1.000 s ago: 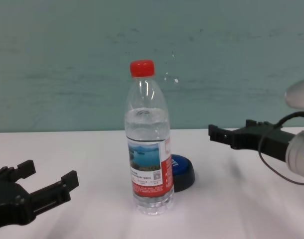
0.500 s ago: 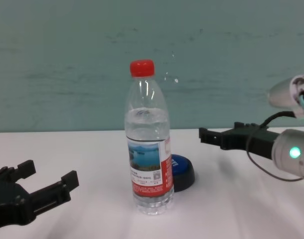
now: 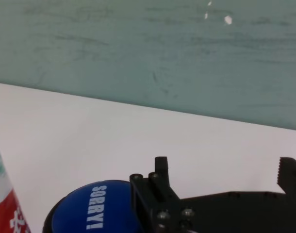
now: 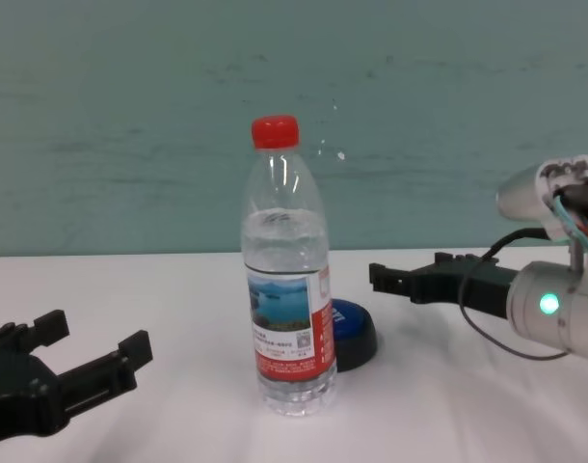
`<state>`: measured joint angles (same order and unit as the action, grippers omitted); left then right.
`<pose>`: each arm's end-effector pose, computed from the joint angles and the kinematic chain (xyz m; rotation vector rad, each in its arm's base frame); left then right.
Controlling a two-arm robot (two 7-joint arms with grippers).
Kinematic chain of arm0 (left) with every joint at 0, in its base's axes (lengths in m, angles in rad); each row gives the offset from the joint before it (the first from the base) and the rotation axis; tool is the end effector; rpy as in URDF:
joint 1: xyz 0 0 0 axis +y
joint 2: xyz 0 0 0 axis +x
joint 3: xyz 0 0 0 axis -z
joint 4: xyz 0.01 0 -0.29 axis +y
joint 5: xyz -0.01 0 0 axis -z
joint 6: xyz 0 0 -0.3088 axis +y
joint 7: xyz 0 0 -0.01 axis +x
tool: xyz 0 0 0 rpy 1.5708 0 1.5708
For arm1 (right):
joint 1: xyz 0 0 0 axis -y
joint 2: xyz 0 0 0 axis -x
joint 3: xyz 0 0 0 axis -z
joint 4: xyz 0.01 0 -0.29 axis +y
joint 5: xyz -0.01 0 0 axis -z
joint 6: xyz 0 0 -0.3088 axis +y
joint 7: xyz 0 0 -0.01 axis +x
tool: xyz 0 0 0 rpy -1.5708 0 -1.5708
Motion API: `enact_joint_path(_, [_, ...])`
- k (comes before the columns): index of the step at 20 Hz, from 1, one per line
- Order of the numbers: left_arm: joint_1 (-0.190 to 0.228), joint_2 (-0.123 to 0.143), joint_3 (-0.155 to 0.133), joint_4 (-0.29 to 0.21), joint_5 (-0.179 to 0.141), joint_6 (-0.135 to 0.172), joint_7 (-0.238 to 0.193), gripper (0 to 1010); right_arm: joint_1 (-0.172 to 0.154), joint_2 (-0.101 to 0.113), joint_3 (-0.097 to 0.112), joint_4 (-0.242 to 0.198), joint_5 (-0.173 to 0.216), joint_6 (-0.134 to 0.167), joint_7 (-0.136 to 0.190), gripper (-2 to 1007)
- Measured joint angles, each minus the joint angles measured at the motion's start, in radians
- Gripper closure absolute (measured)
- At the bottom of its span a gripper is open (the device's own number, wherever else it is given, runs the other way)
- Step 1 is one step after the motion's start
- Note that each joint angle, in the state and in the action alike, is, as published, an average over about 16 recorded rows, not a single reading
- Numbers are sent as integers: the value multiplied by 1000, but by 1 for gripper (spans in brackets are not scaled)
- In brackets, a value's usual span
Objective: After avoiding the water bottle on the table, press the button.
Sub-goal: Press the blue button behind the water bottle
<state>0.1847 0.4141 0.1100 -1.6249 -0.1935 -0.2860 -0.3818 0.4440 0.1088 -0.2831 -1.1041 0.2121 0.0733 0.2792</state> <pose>0.2711 0.0802 -0.3260 0.0885 -0.2103 1.0153 0.4442 0.0325 -0.2861 -0.0984 0.1000 -1.0891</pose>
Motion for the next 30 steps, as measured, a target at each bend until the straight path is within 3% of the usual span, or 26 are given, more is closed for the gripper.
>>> enact_joint_path(10, [0, 0, 0, 0, 0, 0, 0, 0, 21, -6, -11, 52, 18, 6, 17, 1])
enact_joint_path(30, [0, 0, 0, 0, 0, 0, 0, 0, 27, -11, -20, 91, 36, 20, 16, 1])
